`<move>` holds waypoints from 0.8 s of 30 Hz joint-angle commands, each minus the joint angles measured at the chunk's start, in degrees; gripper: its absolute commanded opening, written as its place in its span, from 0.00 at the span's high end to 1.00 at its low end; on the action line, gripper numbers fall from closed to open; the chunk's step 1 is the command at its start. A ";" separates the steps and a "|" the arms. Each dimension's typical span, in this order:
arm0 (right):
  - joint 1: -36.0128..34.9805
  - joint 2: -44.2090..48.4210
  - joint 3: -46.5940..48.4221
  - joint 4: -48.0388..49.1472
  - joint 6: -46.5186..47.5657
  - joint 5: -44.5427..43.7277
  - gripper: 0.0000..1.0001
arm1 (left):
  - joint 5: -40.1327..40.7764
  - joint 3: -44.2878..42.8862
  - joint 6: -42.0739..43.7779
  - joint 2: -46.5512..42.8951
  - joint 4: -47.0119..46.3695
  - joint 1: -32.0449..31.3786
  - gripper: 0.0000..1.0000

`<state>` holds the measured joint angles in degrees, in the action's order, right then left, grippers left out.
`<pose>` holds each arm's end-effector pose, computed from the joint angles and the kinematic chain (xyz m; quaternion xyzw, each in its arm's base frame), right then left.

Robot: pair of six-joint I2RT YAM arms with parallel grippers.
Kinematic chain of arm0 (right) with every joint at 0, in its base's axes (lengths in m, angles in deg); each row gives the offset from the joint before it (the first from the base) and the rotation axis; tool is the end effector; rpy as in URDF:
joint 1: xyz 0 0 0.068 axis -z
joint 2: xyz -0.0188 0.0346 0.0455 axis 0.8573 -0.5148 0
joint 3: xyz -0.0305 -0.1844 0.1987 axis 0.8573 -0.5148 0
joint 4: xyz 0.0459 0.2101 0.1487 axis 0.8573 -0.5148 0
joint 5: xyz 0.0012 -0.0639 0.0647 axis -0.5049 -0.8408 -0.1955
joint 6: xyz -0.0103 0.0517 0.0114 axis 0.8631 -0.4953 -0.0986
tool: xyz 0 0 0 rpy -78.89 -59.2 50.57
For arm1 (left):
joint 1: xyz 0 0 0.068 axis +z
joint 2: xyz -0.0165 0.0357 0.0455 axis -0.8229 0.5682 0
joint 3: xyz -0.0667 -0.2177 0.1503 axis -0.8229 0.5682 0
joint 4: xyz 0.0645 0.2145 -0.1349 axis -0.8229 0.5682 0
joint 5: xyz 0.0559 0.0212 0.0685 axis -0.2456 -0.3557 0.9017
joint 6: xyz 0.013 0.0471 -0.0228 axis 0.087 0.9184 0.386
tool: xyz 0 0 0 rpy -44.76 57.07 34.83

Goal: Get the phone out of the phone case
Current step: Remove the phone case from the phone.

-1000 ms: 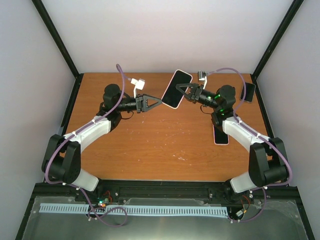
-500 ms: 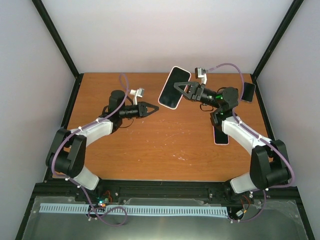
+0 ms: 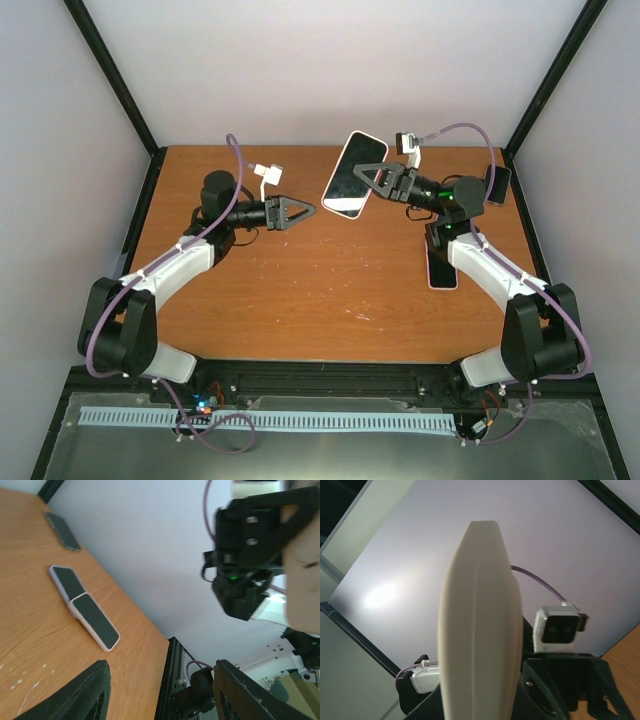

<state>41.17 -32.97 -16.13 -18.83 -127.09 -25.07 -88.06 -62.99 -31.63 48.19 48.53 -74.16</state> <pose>0.2811 0.1227 0.3688 -0.1655 0.5759 0.7274 0.3344 0.2911 -0.1321 0.2866 0.1844 0.7070 -0.6223 0.2808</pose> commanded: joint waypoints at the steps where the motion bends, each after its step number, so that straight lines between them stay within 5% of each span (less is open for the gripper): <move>1: 0.51 1.63 0.28 3.63 0.39 -0.14 0.97 | -6.99 -2.27 -0.39 -2.21 -6.73 0.68 0.42; 7: 0.52 1.82 -0.46 2.98 1.24 0.44 0.97 | -10.75 -1.58 -7.43 -2.91 -15.81 0.69 0.42; 24: -0.57 1.27 -1.35 -0.27 4.05 0.78 0.97 | -9.32 -4.49 -7.73 -2.09 -13.21 -2.00 0.45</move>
<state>41.23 -32.97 -17.64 -20.60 -124.62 -23.74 -97.59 -64.91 -39.58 46.44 35.81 -75.41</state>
